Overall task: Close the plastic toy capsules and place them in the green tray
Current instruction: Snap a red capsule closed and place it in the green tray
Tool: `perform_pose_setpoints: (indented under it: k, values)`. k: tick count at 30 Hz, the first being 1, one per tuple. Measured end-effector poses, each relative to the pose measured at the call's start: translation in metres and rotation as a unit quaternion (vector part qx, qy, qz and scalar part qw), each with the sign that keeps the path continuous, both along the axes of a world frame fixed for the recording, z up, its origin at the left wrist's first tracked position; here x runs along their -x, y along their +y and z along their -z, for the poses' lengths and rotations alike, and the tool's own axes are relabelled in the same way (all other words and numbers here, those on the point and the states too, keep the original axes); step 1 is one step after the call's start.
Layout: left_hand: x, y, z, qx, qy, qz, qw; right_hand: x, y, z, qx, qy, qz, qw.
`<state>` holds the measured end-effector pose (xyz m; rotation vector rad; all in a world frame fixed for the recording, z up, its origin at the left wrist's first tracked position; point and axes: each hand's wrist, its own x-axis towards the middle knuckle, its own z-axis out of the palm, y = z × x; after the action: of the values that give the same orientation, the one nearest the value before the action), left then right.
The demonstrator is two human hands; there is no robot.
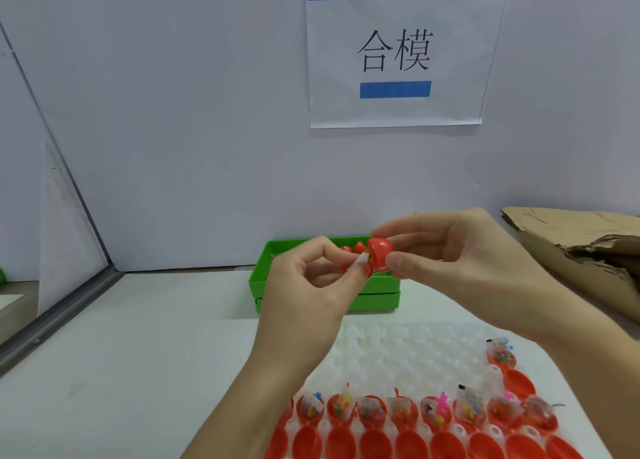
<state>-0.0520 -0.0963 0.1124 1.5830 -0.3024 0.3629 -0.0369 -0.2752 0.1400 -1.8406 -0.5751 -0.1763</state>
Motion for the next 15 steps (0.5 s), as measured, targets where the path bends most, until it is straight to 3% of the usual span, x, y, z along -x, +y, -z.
perform_pose_setpoints:
  k: [10, 15]
  values:
    - [0.0011, 0.0028, -0.0011, -0.052, -0.034, -0.023, 0.998, 0.0004, 0.0011, -0.0011, -0.019, -0.004, -0.012, 1.000]
    - [0.0008, 0.0024, -0.0015, -0.002, -0.014, 0.012, 1.000, 0.0014, -0.0039, -0.0041, -0.051, -0.002, -0.033, 0.998]
